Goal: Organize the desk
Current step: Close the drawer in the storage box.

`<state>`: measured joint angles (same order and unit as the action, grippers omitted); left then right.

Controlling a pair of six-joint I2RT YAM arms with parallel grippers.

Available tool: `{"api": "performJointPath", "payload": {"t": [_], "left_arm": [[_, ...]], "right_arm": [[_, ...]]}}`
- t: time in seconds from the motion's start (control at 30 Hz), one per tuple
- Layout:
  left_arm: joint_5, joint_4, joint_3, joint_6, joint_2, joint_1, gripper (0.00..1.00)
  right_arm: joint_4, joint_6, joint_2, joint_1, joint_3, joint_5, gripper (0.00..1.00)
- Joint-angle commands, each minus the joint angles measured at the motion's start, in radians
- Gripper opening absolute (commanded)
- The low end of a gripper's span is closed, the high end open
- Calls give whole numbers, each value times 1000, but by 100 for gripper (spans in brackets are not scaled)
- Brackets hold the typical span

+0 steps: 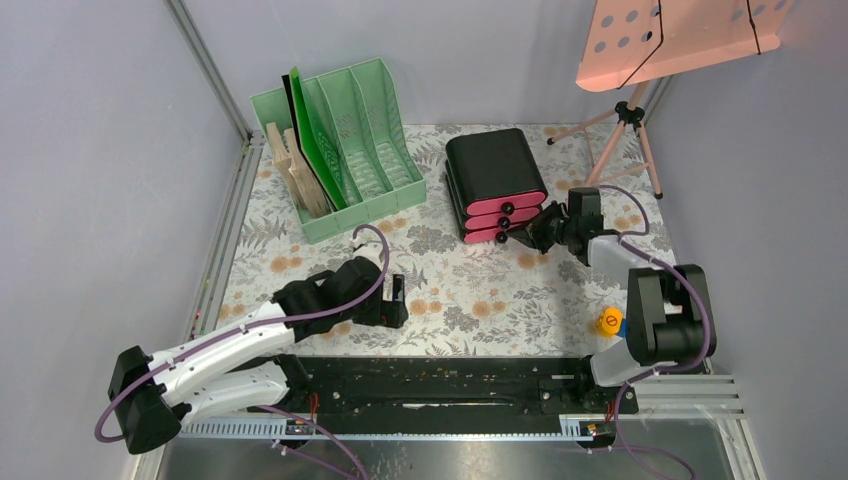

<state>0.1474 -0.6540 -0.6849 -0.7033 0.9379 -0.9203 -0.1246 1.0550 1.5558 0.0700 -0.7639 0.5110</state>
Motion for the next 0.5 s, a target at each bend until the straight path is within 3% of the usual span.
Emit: {"api": "performJointPath", "payload": {"t": [0.0,0.3,0.47], "left_arm": [[28,14,-72,26,4,-3,94],[6,22,-118,46,45,-4,94],[-9,37,-125,44,59,-3,94]], "right_arm": [[78,-100,-126,-3,36,-25,7],[305,-242,-400,-2,197,-64,15],[456,-340,-543,-3,224,-131,37]]}}
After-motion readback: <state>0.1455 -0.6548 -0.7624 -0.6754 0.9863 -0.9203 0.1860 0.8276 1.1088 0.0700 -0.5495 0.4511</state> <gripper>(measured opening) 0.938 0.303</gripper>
